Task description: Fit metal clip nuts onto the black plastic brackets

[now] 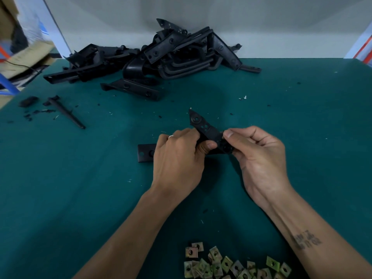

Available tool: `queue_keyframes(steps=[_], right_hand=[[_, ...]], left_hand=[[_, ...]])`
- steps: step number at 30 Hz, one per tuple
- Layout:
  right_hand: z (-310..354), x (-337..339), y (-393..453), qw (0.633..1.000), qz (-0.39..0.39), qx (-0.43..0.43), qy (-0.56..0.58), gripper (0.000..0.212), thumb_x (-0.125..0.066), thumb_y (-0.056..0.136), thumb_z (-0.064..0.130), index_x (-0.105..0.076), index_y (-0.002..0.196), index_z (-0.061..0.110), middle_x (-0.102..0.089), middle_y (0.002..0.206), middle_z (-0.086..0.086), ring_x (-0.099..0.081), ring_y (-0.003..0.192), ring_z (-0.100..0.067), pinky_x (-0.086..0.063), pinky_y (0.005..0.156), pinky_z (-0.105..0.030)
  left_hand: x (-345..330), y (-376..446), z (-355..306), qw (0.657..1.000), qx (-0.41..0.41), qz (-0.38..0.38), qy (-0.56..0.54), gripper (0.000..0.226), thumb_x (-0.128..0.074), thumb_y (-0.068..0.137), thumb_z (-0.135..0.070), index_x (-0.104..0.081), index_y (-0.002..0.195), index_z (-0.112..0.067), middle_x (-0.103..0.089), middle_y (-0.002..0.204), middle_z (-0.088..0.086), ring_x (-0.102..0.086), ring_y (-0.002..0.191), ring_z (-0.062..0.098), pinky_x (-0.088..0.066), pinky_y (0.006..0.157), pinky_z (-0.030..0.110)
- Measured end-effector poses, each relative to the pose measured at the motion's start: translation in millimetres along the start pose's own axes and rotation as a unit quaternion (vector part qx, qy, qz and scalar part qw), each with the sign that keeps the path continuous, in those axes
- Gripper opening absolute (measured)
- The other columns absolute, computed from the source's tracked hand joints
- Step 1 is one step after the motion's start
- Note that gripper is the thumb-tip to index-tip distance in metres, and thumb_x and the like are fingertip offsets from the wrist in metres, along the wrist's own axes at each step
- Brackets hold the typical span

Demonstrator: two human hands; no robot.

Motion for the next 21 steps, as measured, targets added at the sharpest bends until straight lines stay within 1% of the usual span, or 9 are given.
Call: queue_keyframes(steps=[2,5,8,10,12,14,17,19,21], right_hand=[[1,0,0,1.000,0.005,0.000,0.013,0.022,-0.073,0.084,-0.005,-0.072,0.069,0.012,-0.073,0.078,-0.012,-0.069,0.079,-0.022,-0.056,0.088,-0.035],[3,-1,2,1.000,0.017,-0.001,0.003,0.033,-0.072,0.083,-0.007,-0.069,0.061,0.017,-0.072,0.075,-0.011,-0.067,0.077,-0.023,-0.055,0.084,-0.035],[3,0,3,1.000,0.022,-0.005,0.012,0.023,-0.074,0.080,-0.005,-0.067,0.066,0.011,-0.072,0.076,-0.013,-0.067,0.077,-0.024,-0.054,0.082,-0.035],[2,1,2,1.000,0.019,0.004,0.016,0.014,-0.076,0.077,-0.001,-0.069,0.070,0.008,-0.073,0.080,-0.016,-0.069,0.081,-0.027,-0.057,0.087,-0.038],[3,1,1,1.000,0.022,0.021,-0.002,0.012,-0.078,0.076,0.003,-0.073,0.070,0.012,-0.073,0.082,-0.015,-0.068,0.084,-0.028,-0.056,0.094,-0.041],[5,-1,2,0.998,0.035,0.042,-0.032,0.018,-0.078,0.078,0.002,-0.075,0.068,0.017,-0.073,0.082,-0.011,-0.067,0.083,-0.025,-0.055,0.092,-0.038],[9,0,6,0.994,0.048,0.066,-0.075,0.026,-0.080,0.076,-0.004,-0.074,0.066,0.019,-0.072,0.081,-0.004,-0.065,0.082,-0.019,-0.054,0.086,-0.030],[12,2,8,0.993,0.048,0.071,-0.087,0.023,-0.078,0.071,-0.001,-0.074,0.063,0.020,-0.072,0.080,-0.003,-0.064,0.082,-0.020,-0.052,0.085,-0.032],[14,3,8,0.991,0.051,0.076,-0.100,0.023,-0.075,0.070,-0.001,-0.072,0.060,0.020,-0.071,0.079,-0.004,-0.064,0.081,-0.020,-0.052,0.084,-0.034]], left_hand=[[-1,0,0,1.000,0.004,0.003,0.005,0.038,-0.045,0.102,-0.047,-0.068,0.096,-0.017,-0.063,0.081,-0.009,-0.058,0.078,0.022,-0.038,0.083,0.040],[0,-1,2,1.000,0.015,0.001,-0.004,0.036,-0.046,0.102,-0.048,-0.068,0.097,-0.019,-0.064,0.082,-0.010,-0.058,0.078,0.020,-0.038,0.087,0.040],[1,-1,3,1.000,0.016,-0.006,-0.010,0.036,-0.047,0.102,-0.049,-0.068,0.096,-0.020,-0.061,0.078,-0.011,-0.056,0.075,0.020,-0.038,0.084,0.040],[0,0,3,1.000,0.016,-0.006,-0.010,0.035,-0.047,0.102,-0.048,-0.067,0.096,-0.020,-0.058,0.076,-0.012,-0.054,0.073,0.020,-0.039,0.082,0.040],[0,0,3,1.000,0.014,-0.009,-0.011,0.034,-0.049,0.102,-0.047,-0.068,0.094,-0.020,-0.054,0.073,-0.015,-0.053,0.070,0.018,-0.040,0.081,0.040],[0,-1,4,1.000,0.014,-0.014,-0.012,0.033,-0.051,0.102,-0.046,-0.069,0.093,-0.019,-0.052,0.071,-0.016,-0.052,0.068,0.018,-0.038,0.078,0.038],[1,0,3,1.000,0.014,-0.019,-0.014,0.034,-0.053,0.100,-0.046,-0.069,0.090,-0.019,-0.049,0.069,-0.017,-0.041,0.064,0.012,-0.029,0.073,0.032],[1,-1,1,1.000,0.010,-0.012,-0.016,0.033,-0.053,0.100,-0.046,-0.070,0.091,-0.020,-0.053,0.071,-0.016,-0.044,0.066,0.011,-0.028,0.073,0.031],[0,-2,0,1.000,0.003,-0.008,-0.019,0.031,-0.053,0.100,-0.045,-0.070,0.092,-0.020,-0.054,0.071,-0.016,-0.050,0.068,0.015,-0.028,0.074,0.031]])
Point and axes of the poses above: each hand's wrist, its own y-axis towards the middle knuckle, its own x-axis out of the back of the hand, z = x × y, the point moved 7 cm from there along y, towards the middle knuckle
